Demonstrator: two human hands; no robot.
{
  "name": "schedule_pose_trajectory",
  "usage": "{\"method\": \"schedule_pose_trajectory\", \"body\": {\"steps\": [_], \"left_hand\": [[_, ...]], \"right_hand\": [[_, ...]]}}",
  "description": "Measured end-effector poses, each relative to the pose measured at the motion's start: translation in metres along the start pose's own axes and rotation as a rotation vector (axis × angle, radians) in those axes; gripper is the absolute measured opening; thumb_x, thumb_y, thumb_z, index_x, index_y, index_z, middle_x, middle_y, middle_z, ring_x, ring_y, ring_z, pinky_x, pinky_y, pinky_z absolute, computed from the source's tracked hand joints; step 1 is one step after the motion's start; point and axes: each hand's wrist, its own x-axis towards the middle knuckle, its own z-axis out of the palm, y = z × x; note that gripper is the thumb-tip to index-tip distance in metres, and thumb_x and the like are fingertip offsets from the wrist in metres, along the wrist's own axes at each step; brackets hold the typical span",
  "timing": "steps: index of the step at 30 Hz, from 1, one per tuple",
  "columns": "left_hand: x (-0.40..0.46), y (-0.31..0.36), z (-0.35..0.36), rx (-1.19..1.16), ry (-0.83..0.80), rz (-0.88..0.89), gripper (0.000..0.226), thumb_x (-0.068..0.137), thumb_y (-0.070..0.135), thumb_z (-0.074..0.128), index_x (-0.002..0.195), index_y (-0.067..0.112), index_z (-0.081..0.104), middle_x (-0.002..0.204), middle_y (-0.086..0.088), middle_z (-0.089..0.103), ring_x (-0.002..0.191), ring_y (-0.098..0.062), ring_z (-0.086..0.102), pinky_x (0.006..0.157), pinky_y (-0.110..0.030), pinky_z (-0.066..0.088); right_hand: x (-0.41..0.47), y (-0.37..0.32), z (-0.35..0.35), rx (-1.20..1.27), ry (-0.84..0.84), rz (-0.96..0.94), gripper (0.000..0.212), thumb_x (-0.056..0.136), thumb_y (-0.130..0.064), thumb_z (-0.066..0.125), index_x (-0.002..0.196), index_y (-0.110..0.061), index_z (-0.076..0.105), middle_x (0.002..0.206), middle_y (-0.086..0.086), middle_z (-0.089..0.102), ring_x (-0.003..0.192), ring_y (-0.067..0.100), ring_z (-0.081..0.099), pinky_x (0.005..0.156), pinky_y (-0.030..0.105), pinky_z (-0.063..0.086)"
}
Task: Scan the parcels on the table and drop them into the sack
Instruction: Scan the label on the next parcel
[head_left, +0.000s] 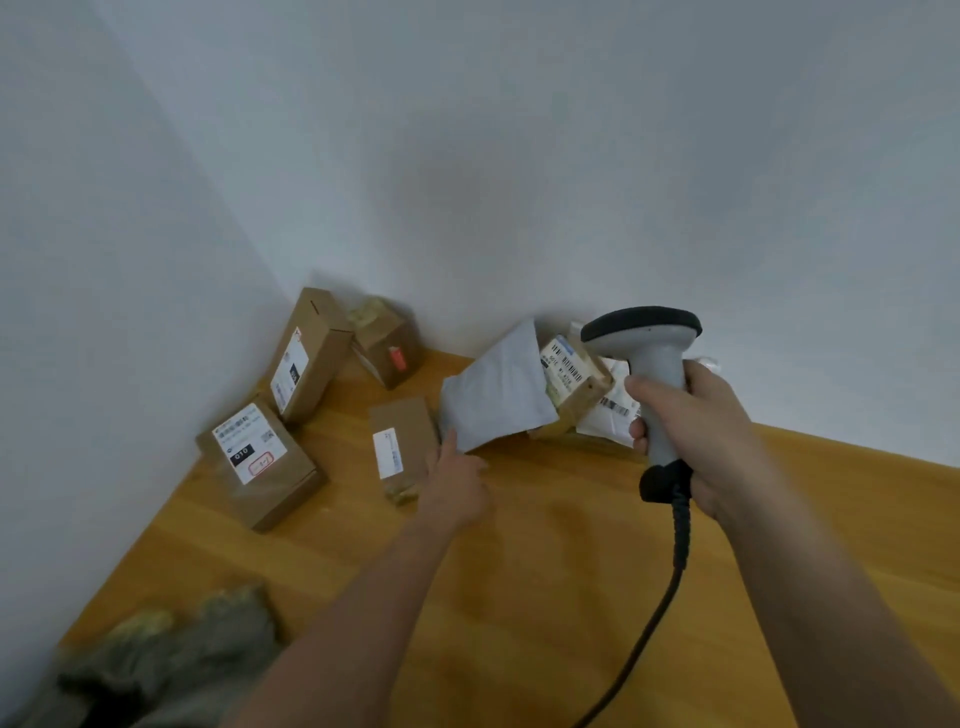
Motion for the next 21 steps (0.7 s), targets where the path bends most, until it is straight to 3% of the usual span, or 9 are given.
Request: {"method": "schedule_pose_trajectory", "body": {"steps": [3,6,8,10,13,15,16,18,21], "left_hand": [[0.023,0.016,0.017,0.058,-0.038,0.014,0.020,0.090,0.026,0.058,0.107,0.029,0.066,0.163,-0.003,-0.010,0.149,-0.034,-0.007,0.120,-0.053,0.014],[0.036,0.023,0.017,0.086,-0.015,0.018,0.041,0.090,0.018,0.057,0.130,0.027,0.054,0.161,0.005,-0.022,0.149,-0.036,-0.007,0.119,-0.054,0.012],[0.041,0.023,0.012,0.134,-0.018,0.028,0.063,0.090,0.016,0.057,0.148,0.021,0.034,0.162,0.006,-0.016,0.150,-0.031,-0.004,0.120,-0.053,0.010],[0.039,0.018,0.006,0.109,-0.004,0.027,0.070,0.089,0.016,0.059,0.151,0.018,0.027,0.164,0.006,-0.010,0.150,-0.024,0.003,0.121,-0.051,0.009],[0.026,0.015,-0.008,-0.071,0.181,0.073,0.062,0.091,0.021,0.062,0.147,0.017,0.038,0.160,0.001,0.020,0.141,-0.020,0.033,0.118,-0.047,0.026],[0.010,0.017,-0.023,-0.189,0.415,0.175,0.048,0.092,0.019,0.063,0.137,0.011,0.051,0.136,0.000,0.051,0.122,-0.015,0.050,0.103,-0.031,0.045],[0.000,0.019,-0.033,-0.283,0.513,0.200,0.041,0.092,0.016,0.064,0.131,0.006,0.056,0.119,0.003,0.057,0.112,-0.010,0.053,0.092,-0.019,0.048],[-0.023,0.021,-0.054,-0.441,0.653,0.184,0.036,0.089,0.018,0.069,0.122,0.004,0.061,0.108,0.007,0.054,0.101,-0.004,0.051,0.079,-0.008,0.043],[-0.054,0.012,-0.079,-0.579,0.755,0.089,0.038,0.084,0.030,0.075,0.115,0.013,0.060,0.110,0.007,0.050,0.102,-0.006,0.050,0.071,-0.006,0.043]], "right_hand": [[0.022,0.010,-0.006,-0.036,-0.010,0.021,0.013,0.093,-0.024,0.062,0.101,-0.016,0.056,0.065,0.008,0.056,0.053,0.016,0.052,0.055,0.033,0.045],[0.036,0.019,-0.012,-0.054,-0.013,0.035,0.011,0.094,-0.024,0.062,0.101,-0.017,0.057,0.066,0.008,0.058,0.055,0.015,0.054,0.054,0.030,0.047],[0.040,0.024,-0.016,-0.062,-0.002,0.042,0.010,0.094,-0.024,0.061,0.101,-0.018,0.057,0.067,0.008,0.058,0.057,0.016,0.054,0.056,0.031,0.047],[0.041,0.026,-0.019,-0.047,0.010,0.048,0.009,0.094,-0.023,0.061,0.100,-0.019,0.057,0.067,0.008,0.058,0.058,0.017,0.054,0.057,0.032,0.047],[0.035,0.025,-0.021,-0.014,0.028,0.047,0.009,0.094,-0.022,0.061,0.100,-0.018,0.057,0.067,0.008,0.057,0.056,0.017,0.053,0.057,0.033,0.045],[0.027,0.023,-0.020,0.014,0.046,0.041,0.011,0.094,-0.020,0.061,0.102,-0.015,0.056,0.067,0.009,0.056,0.055,0.017,0.052,0.055,0.033,0.045],[0.022,0.022,-0.018,0.028,0.054,0.037,0.012,0.094,-0.019,0.061,0.103,-0.014,0.056,0.068,0.009,0.056,0.054,0.017,0.052,0.054,0.032,0.044],[0.009,0.018,-0.013,0.060,0.066,0.025,0.014,0.093,-0.016,0.061,0.105,-0.014,0.054,0.074,0.010,0.056,0.055,0.016,0.051,0.052,0.030,0.044],[-0.015,0.012,-0.003,0.108,0.064,-0.013,0.018,0.092,-0.013,0.063,0.107,-0.014,0.053,0.081,0.009,0.056,0.057,0.016,0.052,0.053,0.031,0.045]]}}
